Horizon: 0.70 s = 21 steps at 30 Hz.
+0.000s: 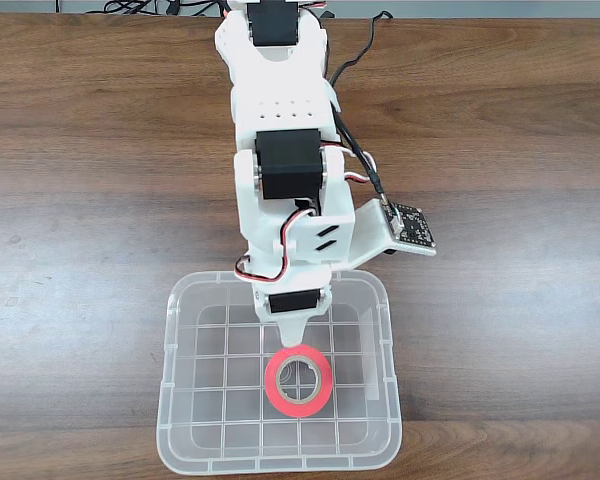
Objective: Grab the tape and place it in the box.
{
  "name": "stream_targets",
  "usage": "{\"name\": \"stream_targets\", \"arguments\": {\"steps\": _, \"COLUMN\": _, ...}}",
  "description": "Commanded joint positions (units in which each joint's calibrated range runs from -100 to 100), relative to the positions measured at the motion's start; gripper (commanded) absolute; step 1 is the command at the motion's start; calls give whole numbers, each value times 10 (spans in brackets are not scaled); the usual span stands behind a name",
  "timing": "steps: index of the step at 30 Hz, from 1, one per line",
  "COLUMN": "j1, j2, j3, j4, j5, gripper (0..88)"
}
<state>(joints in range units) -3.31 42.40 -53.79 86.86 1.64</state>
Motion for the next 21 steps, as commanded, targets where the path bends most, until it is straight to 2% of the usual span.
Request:
{"name": "stream_targets", "arguments": {"steps": 1, "j1": 7, "j2": -119, "j3": -47, "j4": 53, "j5": -8, "gripper": 19}}
{"name": "stream_targets", "arguments": {"steps": 6, "j1": 7, "j2": -190, "j3": -43, "j4": 131, "j5": -9, "gripper": 13}}
{"name": "stream_targets", "arguments": {"steps": 11, "j1": 7, "j2": -277, "j3": -7, "j4": 131, "j5": -3, "gripper": 12}}
{"name": "stream_targets", "arguments": {"steps": 21, "j1": 7, "j2": -545, "j3": 316, "j4": 131, "j5": -4, "gripper": 12}}
